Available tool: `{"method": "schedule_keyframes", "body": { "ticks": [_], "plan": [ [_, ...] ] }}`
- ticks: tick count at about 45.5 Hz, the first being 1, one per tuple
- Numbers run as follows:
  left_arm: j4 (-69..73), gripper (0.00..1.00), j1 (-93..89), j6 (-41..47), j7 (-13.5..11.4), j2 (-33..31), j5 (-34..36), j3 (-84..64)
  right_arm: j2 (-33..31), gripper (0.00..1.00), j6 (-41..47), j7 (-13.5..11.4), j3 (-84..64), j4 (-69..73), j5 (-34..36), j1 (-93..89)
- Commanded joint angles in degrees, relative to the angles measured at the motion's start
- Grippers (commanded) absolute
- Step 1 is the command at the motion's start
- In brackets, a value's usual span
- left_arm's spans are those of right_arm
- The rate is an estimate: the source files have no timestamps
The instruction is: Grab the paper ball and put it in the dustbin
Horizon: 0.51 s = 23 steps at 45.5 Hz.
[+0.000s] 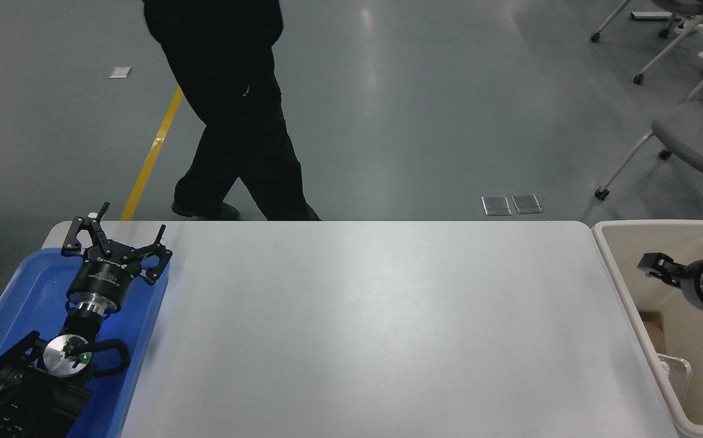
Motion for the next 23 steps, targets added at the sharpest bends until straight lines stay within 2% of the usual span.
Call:
{"method": "schedule_keyframes", "body": {
  "ticks": [1, 5, 11, 16, 23],
  "plan": [
    [0.0, 0.99, 0.0, 0.0, 0.0, 0.0, 0.0, 0.0, 2.8, 1.00, 18.0, 0.0, -3.4, 7.9, 0.2, 13.9],
    [0.0, 0.99, 0.0, 0.0, 0.0, 0.0, 0.0, 0.0, 6.2, 1.00, 29.7, 0.0, -4.1, 7.9, 0.3, 18.7],
    [0.0, 0.99, 0.0, 0.0, 0.0, 0.0, 0.0, 0.0, 11.1, 1.00, 39.6, 0.0, -4.3, 7.8, 0.6, 25.4],
    [0.0, 0.99, 0.0, 0.0, 0.0, 0.0, 0.0, 0.0, 13.4, 1.00, 42.1, 0.0, -4.2, 8.0, 3.4, 30.3],
    [0.0, 0.99, 0.1, 0.0, 0.0, 0.0, 0.0, 0.0, 15.1, 1.00, 44.4, 0.0, -4.2, 8.0, 12.2, 37.9]
  ]
}}
